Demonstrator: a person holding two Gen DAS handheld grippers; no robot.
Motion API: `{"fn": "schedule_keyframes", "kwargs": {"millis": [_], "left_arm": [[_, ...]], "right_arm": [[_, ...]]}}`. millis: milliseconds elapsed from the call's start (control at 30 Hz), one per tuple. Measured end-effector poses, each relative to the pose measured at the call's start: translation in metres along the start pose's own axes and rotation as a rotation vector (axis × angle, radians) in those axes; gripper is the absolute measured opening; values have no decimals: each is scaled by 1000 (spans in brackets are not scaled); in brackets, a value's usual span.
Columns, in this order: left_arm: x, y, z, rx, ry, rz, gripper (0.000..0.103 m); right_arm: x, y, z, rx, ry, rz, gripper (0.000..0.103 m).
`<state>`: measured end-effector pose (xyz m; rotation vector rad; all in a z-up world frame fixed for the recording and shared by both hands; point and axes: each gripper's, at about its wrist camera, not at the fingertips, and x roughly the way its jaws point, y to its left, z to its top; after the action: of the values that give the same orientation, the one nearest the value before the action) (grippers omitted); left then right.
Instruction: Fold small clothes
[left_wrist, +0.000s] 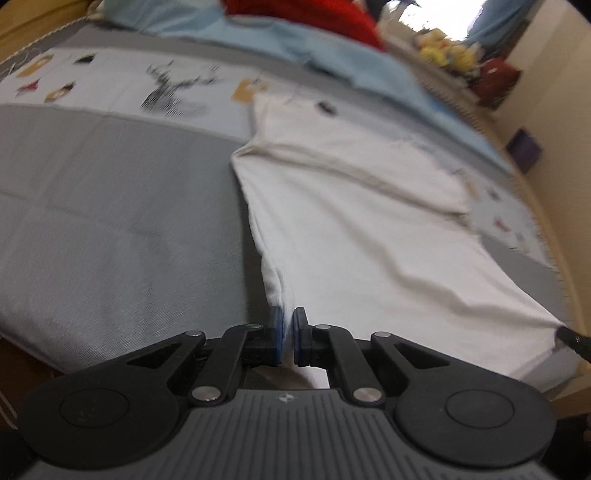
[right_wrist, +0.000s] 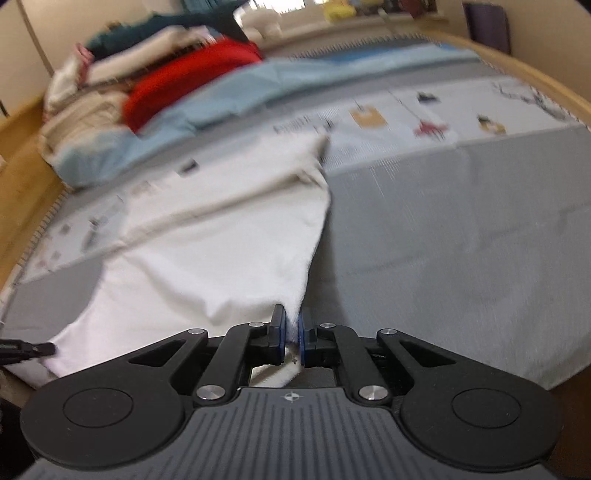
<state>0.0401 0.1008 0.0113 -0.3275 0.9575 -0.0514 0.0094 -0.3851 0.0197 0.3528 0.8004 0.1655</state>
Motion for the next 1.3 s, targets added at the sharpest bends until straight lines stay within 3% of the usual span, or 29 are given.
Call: {"fn": "schedule_keyframes", "kwargs": {"millis": [300, 400, 500, 700, 1067, 1200, 1300], "left_arm": [[-107, -13, -22, -31, -157, -213, 5], [-131, 7, -33, -111, -189, -222, 5], [-125, 21, -30, -196, -172, -218, 5], [-93, 14, 12, -151, -145, -161, 5], [-9, -13, 101, 60, -110, -59, 5], [31, -5, 104, 1, -102, -54, 5], [56, 8, 105, -120, -67, -62, 5]], "right_arm": [[-107, -3, 17, 11, -199, 110, 5], [-148, -16, 11, 50, -277, 146, 5], [-163, -32, 2, 134, -325, 133, 5], [-133, -31, 9, 145, -331, 72, 4], [-52, -36, 81, 163, -277, -44, 3], [-9, -43, 100, 150, -229, -90, 3], [24, -49, 102, 146, -182, -130, 3]]}}
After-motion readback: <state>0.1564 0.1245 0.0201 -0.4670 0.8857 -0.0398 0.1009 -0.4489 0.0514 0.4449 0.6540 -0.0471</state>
